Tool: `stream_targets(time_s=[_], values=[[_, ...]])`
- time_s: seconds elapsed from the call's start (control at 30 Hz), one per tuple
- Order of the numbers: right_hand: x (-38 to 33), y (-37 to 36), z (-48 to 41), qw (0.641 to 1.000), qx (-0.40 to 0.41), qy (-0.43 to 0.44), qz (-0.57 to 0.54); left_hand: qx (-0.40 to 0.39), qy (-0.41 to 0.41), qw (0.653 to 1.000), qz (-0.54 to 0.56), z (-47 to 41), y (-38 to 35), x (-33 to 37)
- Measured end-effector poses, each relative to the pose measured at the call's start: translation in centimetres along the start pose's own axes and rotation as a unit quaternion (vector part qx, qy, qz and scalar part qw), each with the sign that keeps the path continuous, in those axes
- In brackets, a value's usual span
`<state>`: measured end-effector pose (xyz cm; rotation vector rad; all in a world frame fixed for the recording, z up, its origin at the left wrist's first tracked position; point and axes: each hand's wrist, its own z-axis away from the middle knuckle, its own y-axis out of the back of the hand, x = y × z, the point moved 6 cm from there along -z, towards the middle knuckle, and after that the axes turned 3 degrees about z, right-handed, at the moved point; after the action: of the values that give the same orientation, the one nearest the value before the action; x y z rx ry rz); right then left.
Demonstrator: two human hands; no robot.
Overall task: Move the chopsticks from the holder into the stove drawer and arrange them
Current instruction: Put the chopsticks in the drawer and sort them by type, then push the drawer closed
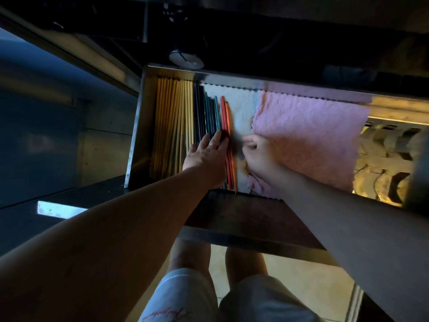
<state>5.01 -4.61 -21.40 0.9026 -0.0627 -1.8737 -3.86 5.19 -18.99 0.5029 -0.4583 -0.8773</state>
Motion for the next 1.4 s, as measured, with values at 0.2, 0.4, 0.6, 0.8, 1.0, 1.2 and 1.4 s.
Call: stream_targets(time_s=[0.2, 0.4, 0.6, 0.8, 1.0, 1.2, 1.4], values=[[-0.9, 3.8, 6.1, 0.992, -0.016, 0.056, 0.112, -0.016, 0.014, 0.999, 0.050, 4.9, 2.6, 2.5], [-1.3, 7.6, 15.4, 0.958, -0.009, 0.098, 0.270, 0.039, 0.021, 0.996, 0.075, 12.1, 4.9, 4.3], [0.2, 8.2, 22.8, 0.926, -0.023, 0.036, 0.375, 0.079, 0.007, 0.992, 0.096, 18.8, 3.9, 5.4], [2.3, 6.9, 27.7, 0.914, 0.012, -0.012, 0.406, 0.038, -0.034, 0.999, 0.016, 23.5, 0.5, 3.6], [3.0, 4.9, 30.7, 0.921, 0.048, -0.054, 0.383, 0.046, -0.099, 0.993, -0.036, 25.7, -0.3, 1.6], [4.1, 2.4, 32.5, 0.937, 0.045, -0.104, 0.329, 0.000, -0.106, 0.994, -0.001, 27.8, -3.5, 0.1], [3.4, 2.5, 32.1, 0.972, 0.096, -0.184, -0.108, -0.101, 0.090, 0.882, 0.452, 26.7, -4.8, 0.1]])
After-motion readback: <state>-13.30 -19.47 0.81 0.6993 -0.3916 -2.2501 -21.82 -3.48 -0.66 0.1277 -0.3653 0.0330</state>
